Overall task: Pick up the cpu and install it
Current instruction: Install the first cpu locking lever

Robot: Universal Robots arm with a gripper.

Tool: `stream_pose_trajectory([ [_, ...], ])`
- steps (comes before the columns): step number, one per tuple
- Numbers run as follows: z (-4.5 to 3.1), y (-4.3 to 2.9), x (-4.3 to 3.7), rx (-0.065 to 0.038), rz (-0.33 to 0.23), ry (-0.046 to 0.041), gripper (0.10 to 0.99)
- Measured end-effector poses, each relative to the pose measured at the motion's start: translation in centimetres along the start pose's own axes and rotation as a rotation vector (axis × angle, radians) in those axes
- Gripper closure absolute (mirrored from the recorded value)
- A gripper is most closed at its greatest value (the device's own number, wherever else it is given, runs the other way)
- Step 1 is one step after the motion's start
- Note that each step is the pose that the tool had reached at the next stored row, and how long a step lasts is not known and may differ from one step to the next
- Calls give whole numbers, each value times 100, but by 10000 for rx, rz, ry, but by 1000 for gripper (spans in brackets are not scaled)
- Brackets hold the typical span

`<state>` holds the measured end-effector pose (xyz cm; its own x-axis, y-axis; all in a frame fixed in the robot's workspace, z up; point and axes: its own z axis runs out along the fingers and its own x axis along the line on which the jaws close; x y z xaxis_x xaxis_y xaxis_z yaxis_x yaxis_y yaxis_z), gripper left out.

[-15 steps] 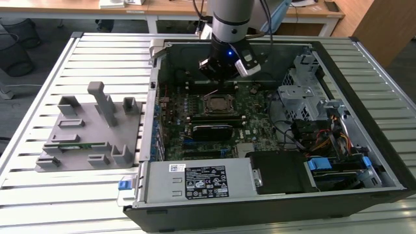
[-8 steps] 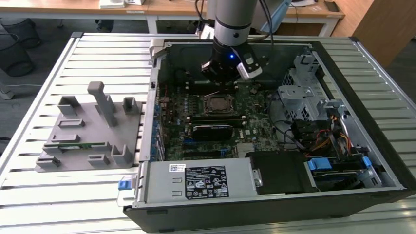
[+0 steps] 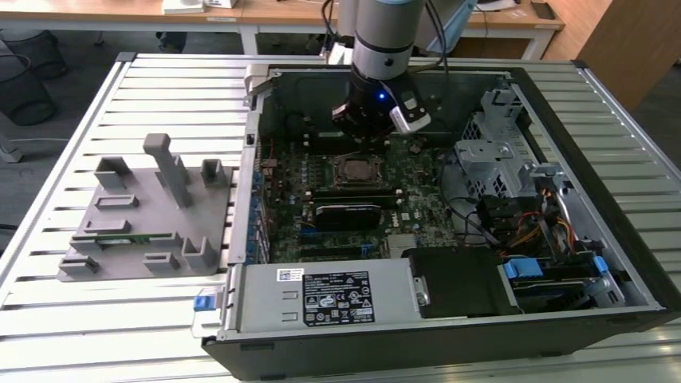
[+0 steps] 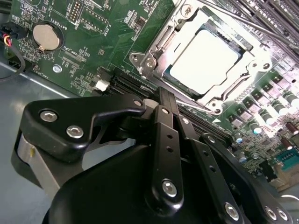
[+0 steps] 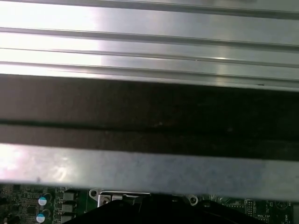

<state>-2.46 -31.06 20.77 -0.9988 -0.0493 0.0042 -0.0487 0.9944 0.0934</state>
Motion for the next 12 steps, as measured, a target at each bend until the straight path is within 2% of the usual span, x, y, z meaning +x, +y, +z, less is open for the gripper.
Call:
stream_pose_trajectory([
  [9, 69, -8, -17, 60, 0, 4, 980],
  [12, 71, -8, -18, 70, 1, 5, 980],
])
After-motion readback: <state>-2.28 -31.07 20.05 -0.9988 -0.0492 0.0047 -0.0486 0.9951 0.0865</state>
